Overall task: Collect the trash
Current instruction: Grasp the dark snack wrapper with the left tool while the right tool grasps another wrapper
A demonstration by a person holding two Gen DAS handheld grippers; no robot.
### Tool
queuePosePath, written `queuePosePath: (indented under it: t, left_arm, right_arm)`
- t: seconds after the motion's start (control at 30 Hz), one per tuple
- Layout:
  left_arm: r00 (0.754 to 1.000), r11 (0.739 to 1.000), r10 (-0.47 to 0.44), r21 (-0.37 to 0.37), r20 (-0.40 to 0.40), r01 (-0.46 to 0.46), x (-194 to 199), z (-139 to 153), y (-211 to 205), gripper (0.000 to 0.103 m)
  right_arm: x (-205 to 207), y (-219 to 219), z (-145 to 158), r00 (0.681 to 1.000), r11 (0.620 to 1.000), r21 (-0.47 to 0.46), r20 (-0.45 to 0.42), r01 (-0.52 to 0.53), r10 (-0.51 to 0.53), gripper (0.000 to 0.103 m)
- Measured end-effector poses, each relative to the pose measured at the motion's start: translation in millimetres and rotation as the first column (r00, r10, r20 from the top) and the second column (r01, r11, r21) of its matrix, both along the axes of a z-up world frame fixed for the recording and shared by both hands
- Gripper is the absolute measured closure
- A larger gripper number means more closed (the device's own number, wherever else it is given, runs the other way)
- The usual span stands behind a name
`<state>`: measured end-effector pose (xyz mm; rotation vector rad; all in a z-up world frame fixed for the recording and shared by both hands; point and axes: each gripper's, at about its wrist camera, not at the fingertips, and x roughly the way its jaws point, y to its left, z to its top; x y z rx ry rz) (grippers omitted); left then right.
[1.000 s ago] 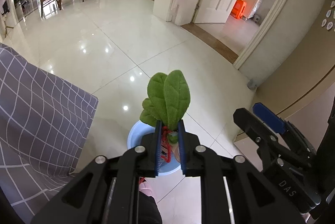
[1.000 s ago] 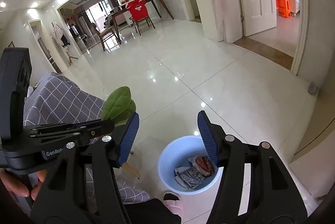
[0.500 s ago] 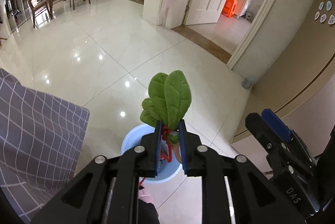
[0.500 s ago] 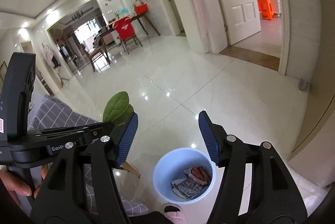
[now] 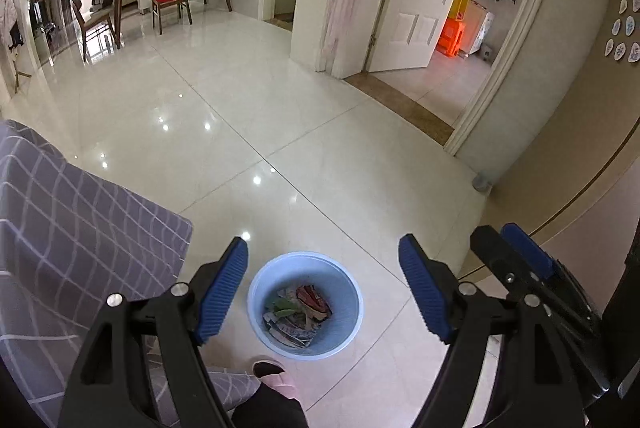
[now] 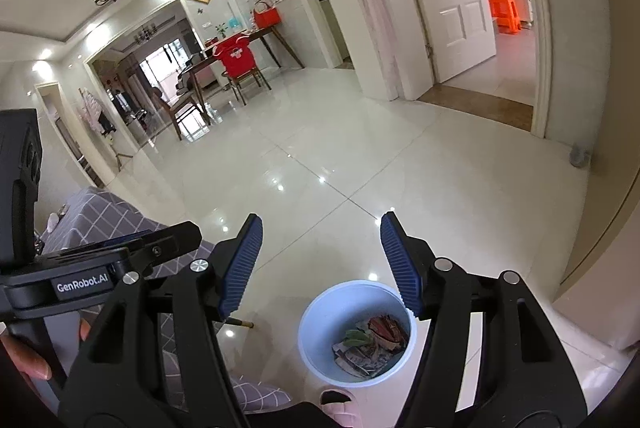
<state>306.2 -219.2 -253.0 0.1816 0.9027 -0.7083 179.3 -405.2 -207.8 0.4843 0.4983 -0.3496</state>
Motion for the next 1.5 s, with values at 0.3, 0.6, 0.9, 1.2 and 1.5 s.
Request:
queuePosePath:
  t: [0.3,0.6,0.9,1.2,1.5]
  left_arm:
    - [0.993,0.996,0.085,-0.023,0.081,-0.083,-8,46,63,0.027]
    - [0.942,0.963,0.266,-0.003,0.205,-0.271,4,103,199,0.027]
    - [0.83,0.847,0.527,-0.036,0.182,-0.53,44,125,366,0.027]
    - [0.738,0.743,0.67,-0.055,0.088,-0.668,67,108,463,0.027]
    - [0.72,0.721,0.693,-0.033,0.028,-0.692,79,82,489,0.027]
  right_arm:
    - [18,42,33,0.994,0.995,-0.027,0.026,-0.101,0.102,0.041]
    - [76,147,79,0.929,0.927,-0.079,0.032,-0.366,0.37,0.039]
    - [156,290,110,0.778,0.768,-0.137,-0.037,-0.625,0.627,0.039]
    - [233,420,104,0.627,0.616,-0.118,-0.172,-0.779,0.76,0.039]
    - [284,473,74,0.571,0.574,-0.066,-0.246,-0.816,0.783,0.049]
